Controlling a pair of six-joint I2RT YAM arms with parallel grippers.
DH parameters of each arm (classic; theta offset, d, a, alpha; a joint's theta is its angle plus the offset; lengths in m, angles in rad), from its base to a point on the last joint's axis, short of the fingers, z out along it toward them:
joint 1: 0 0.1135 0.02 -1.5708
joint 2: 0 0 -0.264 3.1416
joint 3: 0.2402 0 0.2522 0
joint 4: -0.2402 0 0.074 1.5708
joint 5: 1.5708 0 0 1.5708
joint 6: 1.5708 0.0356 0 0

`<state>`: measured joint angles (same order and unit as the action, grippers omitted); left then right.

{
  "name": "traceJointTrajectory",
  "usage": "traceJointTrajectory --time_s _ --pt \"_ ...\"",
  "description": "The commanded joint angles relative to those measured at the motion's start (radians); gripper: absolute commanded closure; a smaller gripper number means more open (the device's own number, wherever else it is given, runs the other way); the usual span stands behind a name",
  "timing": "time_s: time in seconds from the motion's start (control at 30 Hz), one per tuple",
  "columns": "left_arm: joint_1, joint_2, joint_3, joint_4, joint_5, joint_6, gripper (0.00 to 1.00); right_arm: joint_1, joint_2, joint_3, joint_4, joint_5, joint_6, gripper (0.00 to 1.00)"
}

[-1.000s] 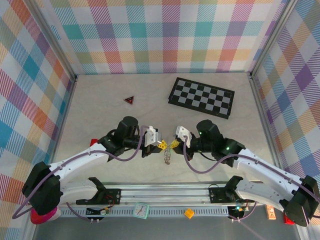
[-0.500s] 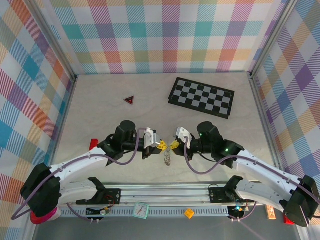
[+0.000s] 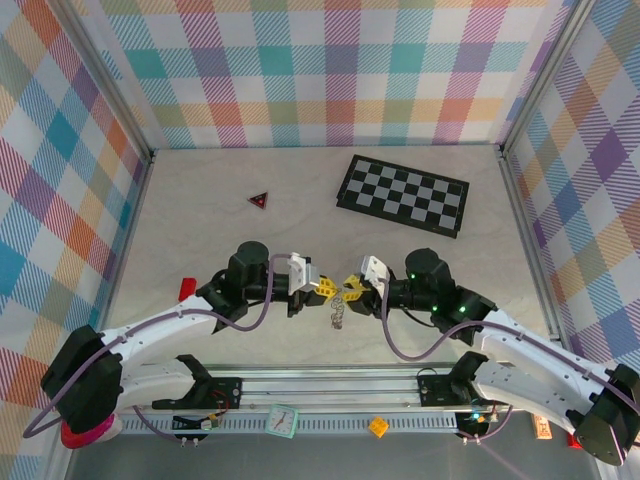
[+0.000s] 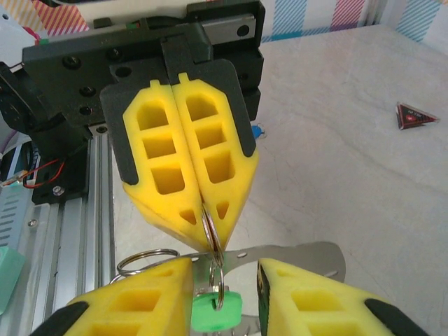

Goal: Put the keys on the keyring

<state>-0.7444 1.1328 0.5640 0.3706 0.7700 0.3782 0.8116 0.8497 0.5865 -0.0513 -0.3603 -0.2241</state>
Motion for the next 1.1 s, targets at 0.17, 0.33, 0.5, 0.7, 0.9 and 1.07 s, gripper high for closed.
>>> traceJointTrajectory --time_s 0.17,0.33,0.5,0.7,0.9,1.07 --pt "-0.010 0.003 -0.007 0.086 0.058 -0.021 1.00 -0.003 0.031 -0.005 0.073 -0.048 -0.003 0.77" --pt "-0.010 0.010 -0.011 0.106 0.069 -0.033 1.00 -0.003 0.060 0.000 0.105 -0.090 -0.001 0.86" --pt "-0.009 0.007 -0.011 0.091 0.042 -0.031 0.99 -0.003 0.063 0.008 0.092 -0.094 -0.021 1.00" --pt "-0.010 -0.014 0.036 -0.083 -0.031 0.050 0.81 -0.002 0.069 0.080 -0.077 -0.053 -0.122 1.00" --pt "-0.010 -0.020 0.103 -0.284 -0.073 0.146 0.80 0.000 0.129 0.201 -0.289 -0.032 -0.216 1.00" --pt "-0.010 -0.009 0.130 -0.325 -0.076 0.168 0.80 0.007 0.178 0.271 -0.384 -0.037 -0.260 1.00"
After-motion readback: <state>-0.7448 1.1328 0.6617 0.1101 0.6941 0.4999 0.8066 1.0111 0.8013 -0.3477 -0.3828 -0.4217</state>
